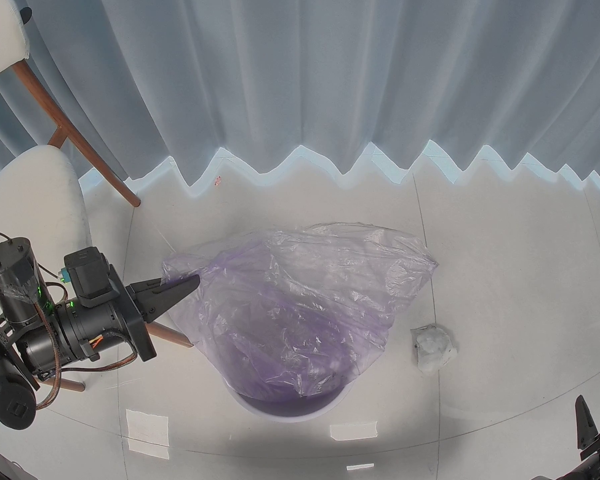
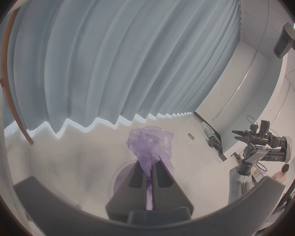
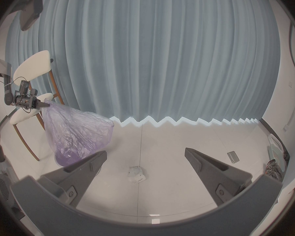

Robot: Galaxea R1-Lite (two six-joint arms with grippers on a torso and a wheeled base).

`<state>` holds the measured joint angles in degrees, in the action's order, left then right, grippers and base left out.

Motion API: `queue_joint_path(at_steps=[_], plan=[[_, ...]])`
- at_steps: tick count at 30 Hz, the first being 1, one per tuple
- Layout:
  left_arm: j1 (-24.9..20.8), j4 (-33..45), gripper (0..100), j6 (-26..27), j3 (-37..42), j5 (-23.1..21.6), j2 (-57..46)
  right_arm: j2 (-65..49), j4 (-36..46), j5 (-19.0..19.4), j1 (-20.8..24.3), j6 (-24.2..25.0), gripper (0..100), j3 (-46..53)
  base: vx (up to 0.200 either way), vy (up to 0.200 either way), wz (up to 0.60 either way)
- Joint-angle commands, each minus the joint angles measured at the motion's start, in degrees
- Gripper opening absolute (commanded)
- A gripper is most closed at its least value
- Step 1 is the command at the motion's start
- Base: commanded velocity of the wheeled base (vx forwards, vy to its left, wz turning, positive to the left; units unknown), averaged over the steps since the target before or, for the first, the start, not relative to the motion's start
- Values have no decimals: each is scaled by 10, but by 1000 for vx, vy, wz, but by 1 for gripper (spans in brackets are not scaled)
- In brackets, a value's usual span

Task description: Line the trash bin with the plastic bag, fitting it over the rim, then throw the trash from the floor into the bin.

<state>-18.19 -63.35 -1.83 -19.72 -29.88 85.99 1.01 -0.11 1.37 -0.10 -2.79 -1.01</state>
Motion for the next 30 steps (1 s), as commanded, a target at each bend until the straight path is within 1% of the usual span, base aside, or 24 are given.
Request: queue_joint_path(at_steps=[1,4,6,10,12,13,14,15,16,18,19,20,23,24,26,29,30], plan=[[-6,0,0,-3,-1,-1,2,-10,-2,2,0,-2,100,10,0,0,0],[-4,0,0,-14,-5,-1,2,-10,-2,3,0,-3,100,10,0,0,0],[-1,0,0,-35,-17,-1,3,-10,-2,23,1,-7,100,10,0,0,0],[5,0,0,-54,-24,0,3,-10,-3,24,0,-9,100,10,0,0,0],[6,0,0,-54,-24,0,2,-10,-3,17,0,-3,100,10,0,0,0],[6,0,0,-53,-22,0,1,-10,-9,-28,0,25,100,10,0,0,0],[6,0,0,-54,-22,0,1,-10,-12,-39,0,31,100,10,0,0,0],[6,0,0,-54,-22,0,1,-10,-16,-30,0,24,100,10,0,0,0],[6,0,0,-54,-22,0,1,-10,-31,-10,0,4,100,10,0,0,0],[6,-1,0,-53,-22,0,-1,-9,-85,44,0,-54,100,10,0,0,0],[6,-1,0,-54,-23,0,-1,-9,-89,55,0,-62,100,10,0,0,0],[7,-1,0,-54,-23,0,-1,-9,-84,50,0,-56,100,10,0,0,0],[8,-1,0,-53,-22,0,-1,-10,-67,14,0,-21,100,10,0,0,0],[9,-1,0,-53,-22,0,-1,-10,-66,12,0,-17,100,10,0,0,0],[10,-3,0,-53,-22,0,-2,-10,-70,16,0,-19,100,10,0,0,0],[10,-14,0,-53,-22,1,-1,-10,-88,47,0,-31,100,10,0,0,0],[10,-15,0,-53,-22,1,0,-10,-89,50,0,-32,100,10,0,0,0]])
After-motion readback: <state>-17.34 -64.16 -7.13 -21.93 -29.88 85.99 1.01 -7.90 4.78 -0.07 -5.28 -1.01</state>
